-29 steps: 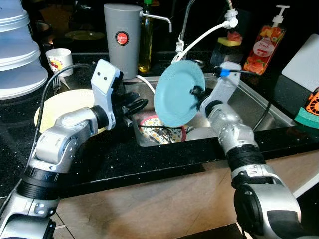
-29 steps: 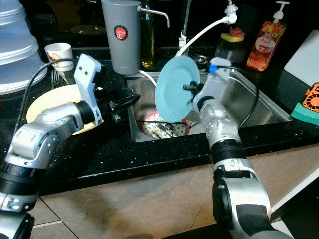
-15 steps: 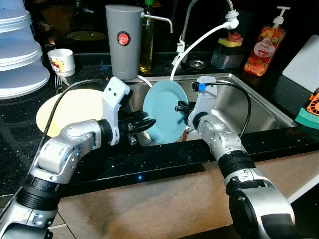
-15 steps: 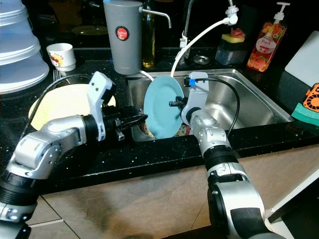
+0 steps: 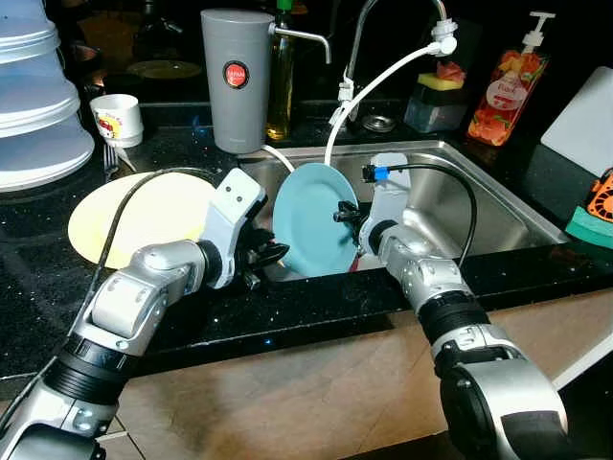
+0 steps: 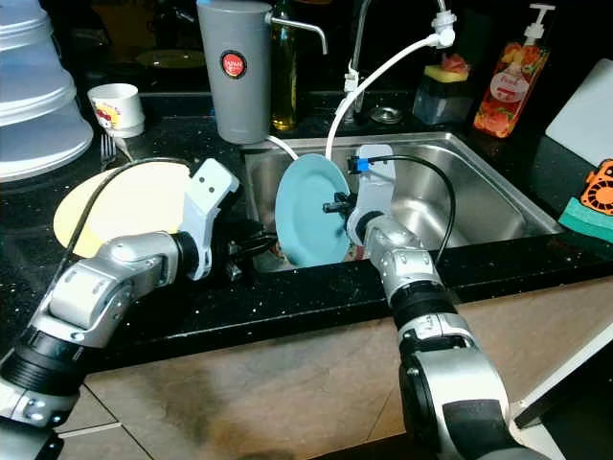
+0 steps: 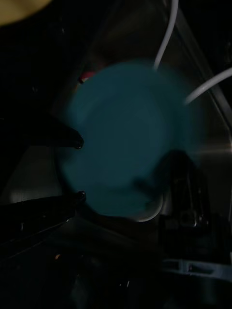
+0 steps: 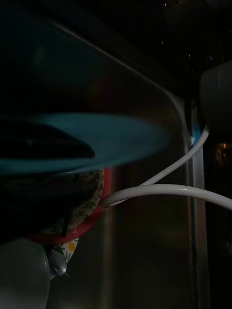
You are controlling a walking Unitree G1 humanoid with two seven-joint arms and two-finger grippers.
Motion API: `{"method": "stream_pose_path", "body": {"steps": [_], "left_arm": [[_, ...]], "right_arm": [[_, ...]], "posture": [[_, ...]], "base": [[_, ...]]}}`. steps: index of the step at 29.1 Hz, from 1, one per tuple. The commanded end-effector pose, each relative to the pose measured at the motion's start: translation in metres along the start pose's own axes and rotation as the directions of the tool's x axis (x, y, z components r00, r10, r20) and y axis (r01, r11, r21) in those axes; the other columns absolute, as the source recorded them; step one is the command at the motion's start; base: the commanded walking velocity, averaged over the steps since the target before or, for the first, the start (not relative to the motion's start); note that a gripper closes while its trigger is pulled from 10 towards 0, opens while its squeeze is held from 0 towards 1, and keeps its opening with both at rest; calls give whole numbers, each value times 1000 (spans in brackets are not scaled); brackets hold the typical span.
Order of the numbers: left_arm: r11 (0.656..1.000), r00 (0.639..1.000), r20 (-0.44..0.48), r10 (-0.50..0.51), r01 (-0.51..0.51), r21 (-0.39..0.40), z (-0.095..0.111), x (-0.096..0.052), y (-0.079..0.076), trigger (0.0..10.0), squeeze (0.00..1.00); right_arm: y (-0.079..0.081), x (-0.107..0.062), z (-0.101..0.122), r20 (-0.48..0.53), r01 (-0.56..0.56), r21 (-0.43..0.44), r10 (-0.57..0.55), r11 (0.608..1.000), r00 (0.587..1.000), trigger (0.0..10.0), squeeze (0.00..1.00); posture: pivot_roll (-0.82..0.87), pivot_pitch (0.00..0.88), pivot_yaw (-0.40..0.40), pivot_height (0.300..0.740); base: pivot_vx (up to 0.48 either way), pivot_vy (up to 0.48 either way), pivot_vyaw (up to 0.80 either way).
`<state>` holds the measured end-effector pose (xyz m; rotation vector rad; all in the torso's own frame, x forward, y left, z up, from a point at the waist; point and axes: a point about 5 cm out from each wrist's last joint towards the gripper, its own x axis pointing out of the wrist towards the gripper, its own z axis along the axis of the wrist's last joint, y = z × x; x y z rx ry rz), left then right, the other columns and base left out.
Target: Kitchen organization
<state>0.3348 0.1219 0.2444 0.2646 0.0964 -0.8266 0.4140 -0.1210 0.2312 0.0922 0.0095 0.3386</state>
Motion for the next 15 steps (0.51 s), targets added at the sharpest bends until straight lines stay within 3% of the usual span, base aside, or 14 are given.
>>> {"method": "stream_pose_path", "body": {"steps": [1,4,5,6,7,10,12,13,15], "left_arm": [[1000,999,13,29,-29,11,4,1,3,10000,0],[999,999,27,41,-41,5,6,2,4,10000,0],[999,998,36,51,-51,4,7,2,6,10000,0],[998,997,41,58,-58,5,8,2,6,10000,0],[997,996,56,70,-71,11,10,2,8,10000,0],[988,977,150,151,-153,1,22,1,16,10000,0],[968,934,252,251,-240,-74,36,-3,26,10000,0],[968,934,252,251,-240,-74,36,-3,26,10000,0],[915,837,368,404,-373,-157,51,-15,38,10000,0]], "right_arm": [[-4,0,2,-8,4,-10,-4,1000,1000,10000,1000],[-4,0,3,-8,13,-23,-13,1000,1000,10000,1000],[-4,0,3,-3,18,-28,-18,999,1000,10000,475],[-4,0,4,0,21,-30,-21,999,1000,10000,475],[-5,0,5,9,28,-30,-28,999,1000,10000,0],[-10,-2,25,132,78,2,-77,997,988,10000,0],[-15,-6,47,269,102,73,-118,992,956,10000,0],[-15,-6,47,269,102,73,-118,992,956,10000,0],[-19,-15,64,372,101,112,-136,989,918,10000,0]], "posture": [[-28,82,-35,740],[-28,82,-36,740],[-28,82,-36,740],[-28,82,-36,740],[-28,82,-36,740],[-27,81,-33,740],[-27,83,-31,740],[-27,83,-31,740],[-30,83,-29,740]], "base": [[0,0,0],[0,0,0],[0,0,0],[0,0,0],[0,0,0],[0,0,0],[0,0,0],[0,0,0],[0,0,0]]}}
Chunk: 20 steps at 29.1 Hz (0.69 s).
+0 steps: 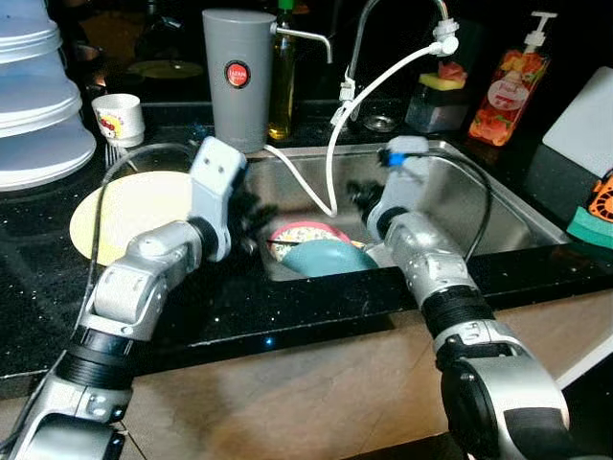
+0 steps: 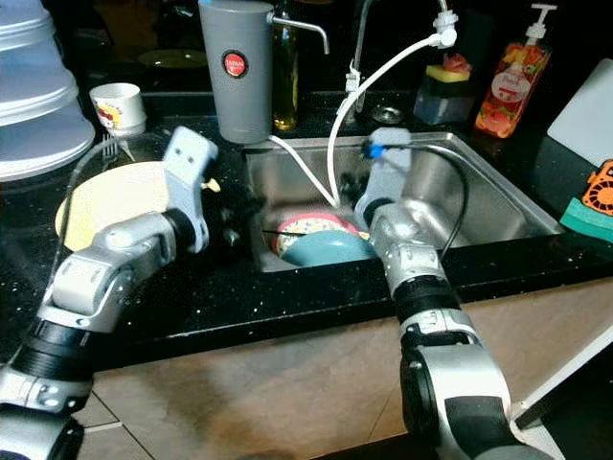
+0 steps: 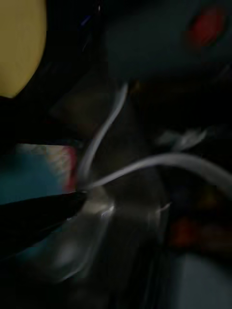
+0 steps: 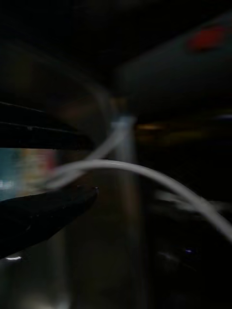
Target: Kitchen organization
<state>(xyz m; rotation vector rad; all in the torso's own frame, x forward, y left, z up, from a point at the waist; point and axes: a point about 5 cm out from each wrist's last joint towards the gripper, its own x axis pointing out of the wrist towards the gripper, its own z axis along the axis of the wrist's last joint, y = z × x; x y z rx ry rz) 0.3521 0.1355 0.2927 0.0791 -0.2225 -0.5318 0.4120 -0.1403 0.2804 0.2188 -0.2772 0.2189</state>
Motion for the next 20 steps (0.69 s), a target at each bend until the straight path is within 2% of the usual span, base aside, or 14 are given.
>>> {"method": "stream_pose_path", "body": {"steps": [1,3,4,7,12,20], "left_arm": [[996,993,78,86,-84,-19,10,-2,8,10000,0],[983,974,130,184,-183,-25,19,-8,14,10000,0],[975,966,133,219,-222,2,21,-12,15,10000,0],[963,955,160,251,-264,62,28,-22,12,10000,0],[942,929,196,313,-330,61,33,-33,13,10000,0],[923,911,172,375,-384,21,24,-42,20,10000,0]], "right_arm": [[-6,-1,15,80,18,16,-19,1000,997,10000,0],[-6,-7,22,118,18,6,-19,1000,993,10000,0],[-6,-12,25,147,11,-17,-9,1000,989,10000,0],[-3,-23,31,199,2,-54,8,999,980,10000,0],[-5,-38,37,252,18,-17,-13,1000,968,10000,0],[-9,-53,26,218,44,-2,-43,999,975,10000,0]], "posture": [[-30,83,-29,740],[-31,87,-29,740],[-31,87,-29,740],[-25,94,-29,740],[-21,96,-26,740],[-23,96,-20,740]], "base": [[0,0,0],[0,0,0],[0,0,0],[0,0,0],[0,0,0],[0,0,0]]}}
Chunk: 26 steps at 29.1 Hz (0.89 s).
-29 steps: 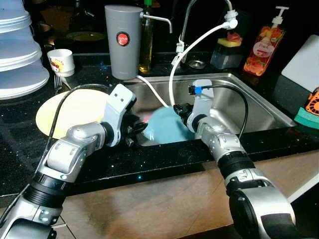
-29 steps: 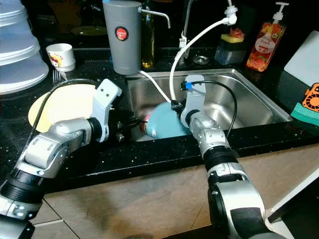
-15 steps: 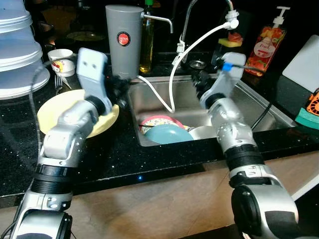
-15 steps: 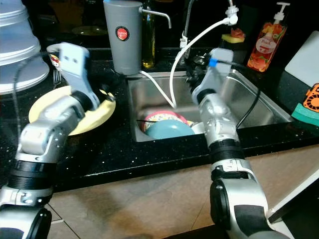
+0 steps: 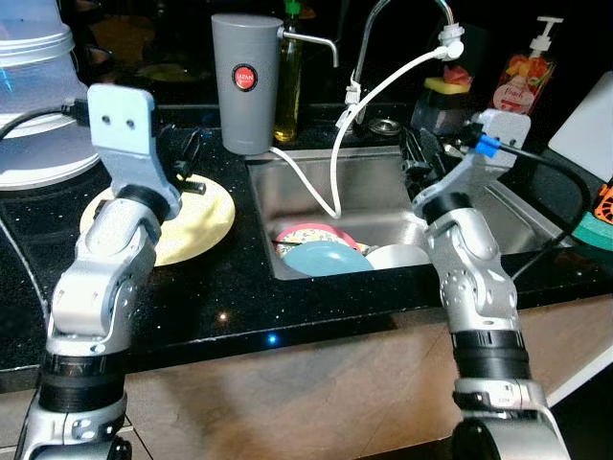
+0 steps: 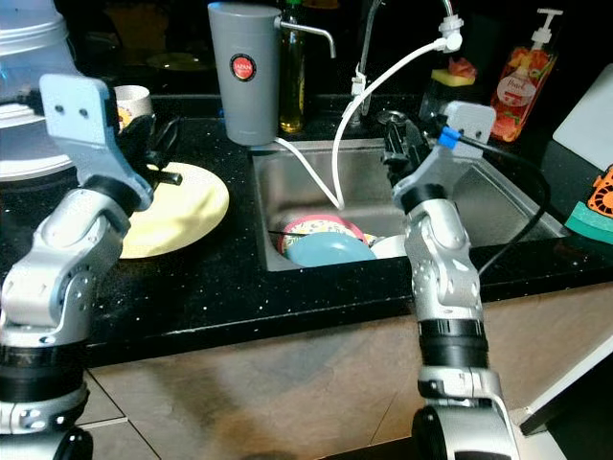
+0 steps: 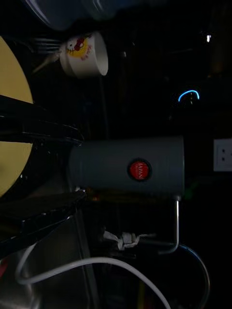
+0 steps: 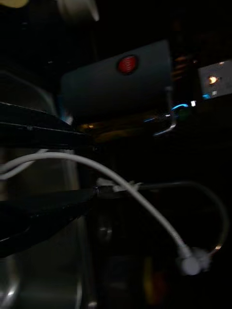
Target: Kitchen organization
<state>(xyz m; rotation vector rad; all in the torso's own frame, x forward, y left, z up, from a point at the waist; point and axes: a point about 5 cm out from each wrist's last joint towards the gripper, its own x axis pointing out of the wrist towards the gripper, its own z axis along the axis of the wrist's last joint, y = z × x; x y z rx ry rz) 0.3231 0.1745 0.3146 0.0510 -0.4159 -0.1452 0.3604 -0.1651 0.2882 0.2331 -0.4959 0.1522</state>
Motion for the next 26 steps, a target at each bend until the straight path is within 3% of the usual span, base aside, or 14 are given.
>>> {"method": "stream_pose_path", "body": {"steps": [1,13,26], "left_arm": [[1000,1000,-10,5,-5,-8,-3,-3,-1,10000,0],[1000,1000,-27,15,-15,-11,-2,-8,-1,10000,0],[1000,999,-45,14,-14,-10,-4,-10,-2,10000,0]], "right_arm": [[1,-2,1,-4,4,8,-4,1000,1000,10000,0],[14,-14,-5,-66,-20,23,21,1000,998,10000,0],[18,-18,-7,-104,-31,37,35,999,994,10000,0]], "posture": [[-23,96,-20,740],[-24,81,-23,740],[-27,77,-31,740]], "base": [[0,0,0],[0,0,0],[-332,0,0]]}}
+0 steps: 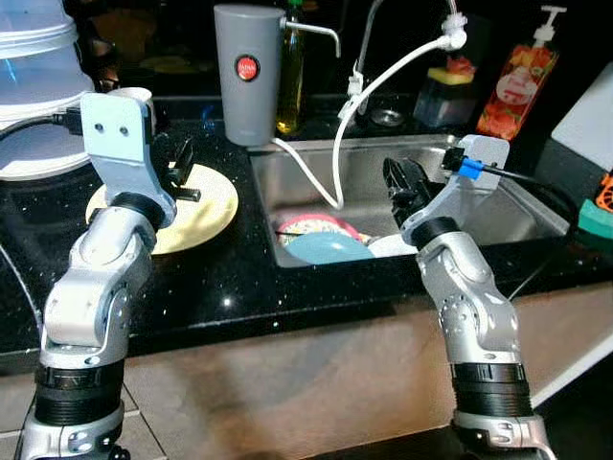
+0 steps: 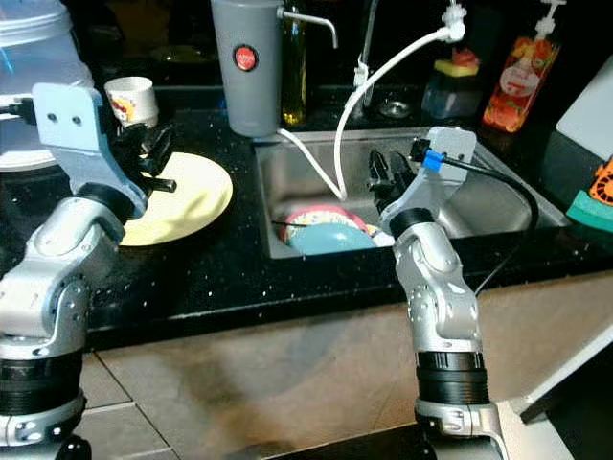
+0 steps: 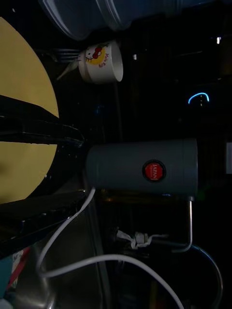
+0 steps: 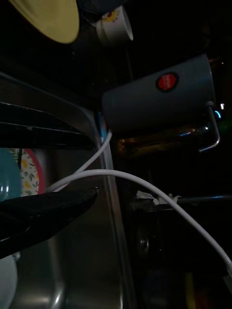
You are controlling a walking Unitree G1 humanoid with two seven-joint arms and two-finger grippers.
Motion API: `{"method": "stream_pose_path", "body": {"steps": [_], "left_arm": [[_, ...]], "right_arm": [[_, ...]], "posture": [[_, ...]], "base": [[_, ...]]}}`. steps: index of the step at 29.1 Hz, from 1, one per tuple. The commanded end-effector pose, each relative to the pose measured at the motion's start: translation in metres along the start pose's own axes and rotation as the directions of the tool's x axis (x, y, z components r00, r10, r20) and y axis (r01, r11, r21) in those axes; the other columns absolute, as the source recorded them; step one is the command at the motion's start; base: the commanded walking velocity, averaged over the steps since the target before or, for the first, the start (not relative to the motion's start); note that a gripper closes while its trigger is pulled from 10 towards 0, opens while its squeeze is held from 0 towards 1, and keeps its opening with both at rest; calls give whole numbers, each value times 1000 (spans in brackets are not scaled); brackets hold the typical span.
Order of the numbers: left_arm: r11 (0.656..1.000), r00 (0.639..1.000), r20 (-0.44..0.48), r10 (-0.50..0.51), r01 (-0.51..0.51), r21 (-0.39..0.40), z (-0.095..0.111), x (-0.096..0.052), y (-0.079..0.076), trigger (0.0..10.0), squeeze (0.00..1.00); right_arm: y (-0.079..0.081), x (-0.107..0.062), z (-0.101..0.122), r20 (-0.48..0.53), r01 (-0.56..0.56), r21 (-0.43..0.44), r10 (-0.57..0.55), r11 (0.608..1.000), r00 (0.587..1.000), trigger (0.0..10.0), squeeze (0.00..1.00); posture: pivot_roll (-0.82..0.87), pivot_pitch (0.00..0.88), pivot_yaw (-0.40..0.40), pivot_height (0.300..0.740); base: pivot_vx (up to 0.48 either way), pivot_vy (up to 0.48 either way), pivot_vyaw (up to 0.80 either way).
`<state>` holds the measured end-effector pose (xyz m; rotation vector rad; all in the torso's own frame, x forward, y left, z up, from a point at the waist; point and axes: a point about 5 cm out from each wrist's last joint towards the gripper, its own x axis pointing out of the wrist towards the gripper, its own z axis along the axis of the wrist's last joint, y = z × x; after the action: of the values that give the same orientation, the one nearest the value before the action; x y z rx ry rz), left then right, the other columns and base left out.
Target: Kitchen organization
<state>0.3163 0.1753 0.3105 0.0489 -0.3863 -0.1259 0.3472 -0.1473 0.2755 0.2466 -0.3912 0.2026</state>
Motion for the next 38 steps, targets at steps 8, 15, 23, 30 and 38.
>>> {"method": "stream_pose_path", "body": {"steps": [8,15,23,30,38], "left_arm": [[1000,1000,-24,-6,6,-11,-5,-3,-2,10000,0],[1000,999,-34,-1,1,-12,-6,-4,-1,10000,0],[1000,999,-37,0,0,-13,-6,-4,-1,10000,0],[998,964,-264,-27,12,-59,-52,-21,-13,10000,0],[999,921,-389,2,-19,-40,-88,-34,-12,10000,0]], "right_arm": [[2,-3,1,-9,-2,7,2,1000,1000,10000,0],[4,-3,0,-18,-7,10,7,1000,1000,10000,0],[4,-3,0,-20,-7,11,7,1000,1000,10000,0],[7,-6,-8,-69,-4,20,6,1000,998,10000,0],[5,-14,-30,-180,-7,6,8,1000,984,10000,0]], "posture": [[-29,80,-33,740],[-29,80,-34,740],[-29,80,-34,740],[-26,93,-38,740],[-26,100,-32,740]], "base": [[-382,0,0],[-367,0,0],[-311,0,0],[0,0,0],[0,0,0]]}}
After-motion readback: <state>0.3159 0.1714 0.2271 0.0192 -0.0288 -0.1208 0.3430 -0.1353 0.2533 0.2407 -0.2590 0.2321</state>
